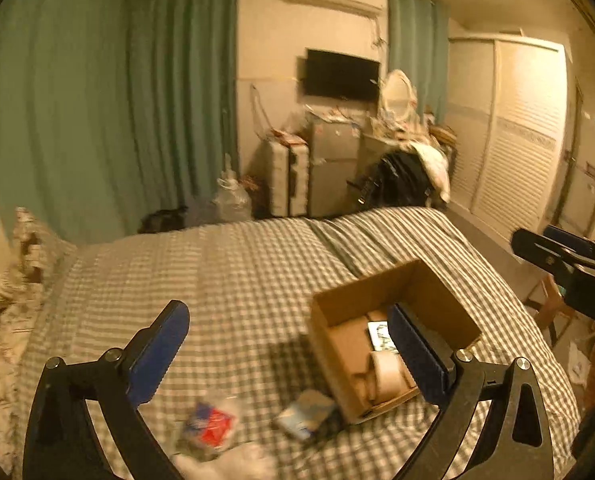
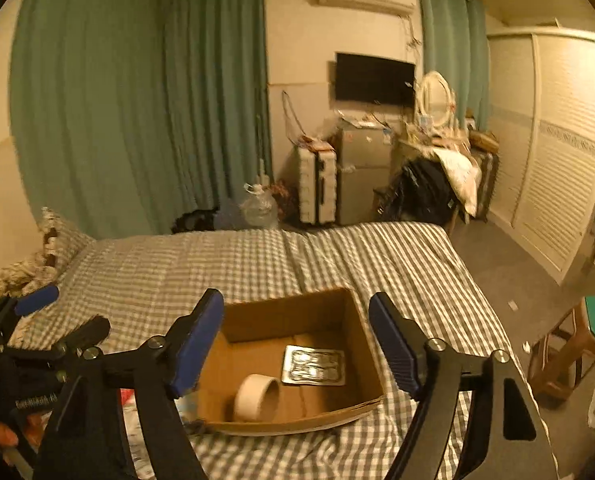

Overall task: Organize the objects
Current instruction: 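Grasp the white bear figurine with the left gripper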

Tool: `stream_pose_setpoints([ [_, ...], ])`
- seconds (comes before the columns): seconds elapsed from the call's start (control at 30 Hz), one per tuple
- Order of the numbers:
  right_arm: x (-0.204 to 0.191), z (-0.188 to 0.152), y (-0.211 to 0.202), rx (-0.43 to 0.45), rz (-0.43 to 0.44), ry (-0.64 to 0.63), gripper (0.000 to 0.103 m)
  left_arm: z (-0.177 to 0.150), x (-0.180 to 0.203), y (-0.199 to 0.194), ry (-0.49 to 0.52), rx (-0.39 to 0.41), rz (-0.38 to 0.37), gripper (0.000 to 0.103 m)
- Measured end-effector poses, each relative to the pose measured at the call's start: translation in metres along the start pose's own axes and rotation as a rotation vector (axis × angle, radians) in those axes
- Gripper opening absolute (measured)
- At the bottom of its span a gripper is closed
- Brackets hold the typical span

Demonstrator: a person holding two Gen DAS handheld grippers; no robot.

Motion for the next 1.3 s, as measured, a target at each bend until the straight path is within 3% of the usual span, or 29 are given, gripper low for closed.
stream_pose_setpoints([
  [0.27,-0.072,-0.014,-0.055,0.030,0.088,-0.096,0.086,-0.028,-0.073,-0.068,-0.071,-0.002,0.152,0.103],
  [0.43,-0.116,-0.043,-0.062,0.002,0.128,-0.161,0.087,-0.071,-0.111,-0.096,-0.110,-0.016,0.240,0.103],
  [0.57,-0.139,-0.073,-0.054,-0.037,0.155,-0.171,0.087,-0.113,-0.133,-0.091,-0.161,-0.051,0.270,0.103],
  [0.8,-0.168,-0.142,-0.009,-0.141,0.140,-0.198,0.088,-0.183,-0.142,-0.057,-0.217,-0.150,0.271,0.103],
  [0.97,-0.175,-0.184,0.029,-0.260,0.154,-0.175,0.088,-0.228,-0.136,-0.030,-0.218,-0.245,0.250,0.103],
  [1.13,-0.179,-0.204,0.045,-0.332,0.167,-0.170,0.088,-0.260,-0.127,-0.010,-0.199,-0.368,0.240,0.103],
  [1.3,-0.183,-0.212,0.049,-0.358,0.179,-0.173,0.087,-0.273,-0.113,0.008,-0.154,-0.444,0.181,0.102],
])
Point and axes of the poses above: each gripper's, at about its wrist camera, not at the fingertips, and y roughly the way its jaws point, x to its right, z to its top, the point moved 8 cm from there along y, roughly the way its jaws point, and after that the axes turned 11 degrees about -z, right-handed, at the moved point
